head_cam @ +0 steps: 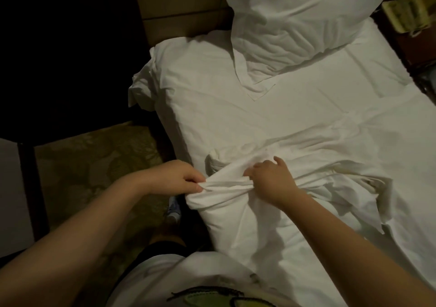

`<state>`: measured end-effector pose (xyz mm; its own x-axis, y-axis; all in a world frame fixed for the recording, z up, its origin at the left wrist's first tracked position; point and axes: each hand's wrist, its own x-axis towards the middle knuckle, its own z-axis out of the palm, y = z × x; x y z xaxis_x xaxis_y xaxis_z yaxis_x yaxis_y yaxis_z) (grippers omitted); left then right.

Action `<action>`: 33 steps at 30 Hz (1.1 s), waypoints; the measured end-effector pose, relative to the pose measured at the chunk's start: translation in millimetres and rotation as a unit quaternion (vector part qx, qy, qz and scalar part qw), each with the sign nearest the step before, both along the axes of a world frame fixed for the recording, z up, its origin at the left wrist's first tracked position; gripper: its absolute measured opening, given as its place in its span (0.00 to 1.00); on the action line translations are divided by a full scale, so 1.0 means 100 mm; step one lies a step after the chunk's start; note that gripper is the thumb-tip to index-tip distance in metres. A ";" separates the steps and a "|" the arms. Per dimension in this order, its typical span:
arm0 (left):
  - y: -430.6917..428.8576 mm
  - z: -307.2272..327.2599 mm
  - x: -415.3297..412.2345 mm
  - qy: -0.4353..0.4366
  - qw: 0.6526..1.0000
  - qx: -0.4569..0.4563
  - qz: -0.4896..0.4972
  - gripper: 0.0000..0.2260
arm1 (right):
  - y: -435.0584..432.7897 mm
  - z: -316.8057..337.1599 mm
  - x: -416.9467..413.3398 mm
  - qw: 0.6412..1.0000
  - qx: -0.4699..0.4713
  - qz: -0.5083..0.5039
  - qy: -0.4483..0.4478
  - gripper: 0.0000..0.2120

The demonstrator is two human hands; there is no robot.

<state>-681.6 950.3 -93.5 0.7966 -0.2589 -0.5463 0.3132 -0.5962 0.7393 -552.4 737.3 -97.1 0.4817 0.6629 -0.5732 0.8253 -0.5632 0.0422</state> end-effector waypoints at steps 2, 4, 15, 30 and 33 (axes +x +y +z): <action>-0.03 0.03 0.01 0.009 0.999 0.020 -0.035 0.06 | -0.10 -0.12 0.01 0.995 0.081 -0.011 -0.049 0.16; -0.03 0.03 0.03 0.001 0.998 0.046 -0.051 0.09 | -0.09 -0.17 0.07 0.990 0.124 -0.013 -0.059 0.18; -0.08 -0.22 0.13 0.039 0.993 0.033 0.108 0.18 | 0.12 -0.09 0.62 0.994 -0.089 -0.046 0.044 0.16; -1.29 0.19 0.75 0.054 0.996 0.014 -0.075 0.11 | -0.89 0.22 0.63 0.998 -0.063 0.026 -0.003 0.24; -1.27 0.28 0.65 0.070 0.993 0.014 -0.089 0.07 | -1.11 0.22 0.90 0.993 -0.102 0.061 -0.029 0.25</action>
